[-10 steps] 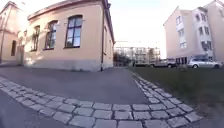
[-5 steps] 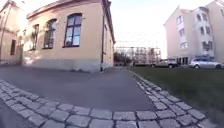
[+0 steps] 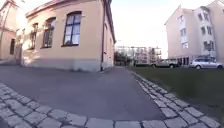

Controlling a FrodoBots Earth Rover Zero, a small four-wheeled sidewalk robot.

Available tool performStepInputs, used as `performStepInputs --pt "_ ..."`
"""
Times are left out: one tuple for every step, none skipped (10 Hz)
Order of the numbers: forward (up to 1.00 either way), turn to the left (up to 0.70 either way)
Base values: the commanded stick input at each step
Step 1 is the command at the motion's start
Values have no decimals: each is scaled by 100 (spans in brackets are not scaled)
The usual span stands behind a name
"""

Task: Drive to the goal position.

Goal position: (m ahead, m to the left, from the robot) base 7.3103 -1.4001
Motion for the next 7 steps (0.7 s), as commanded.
performStepInputs --pt "50 0" --pt "50 0" --pt "50 0" --pt "50 0" --pt "50 0" --pt "50 0" --pt "50 0"
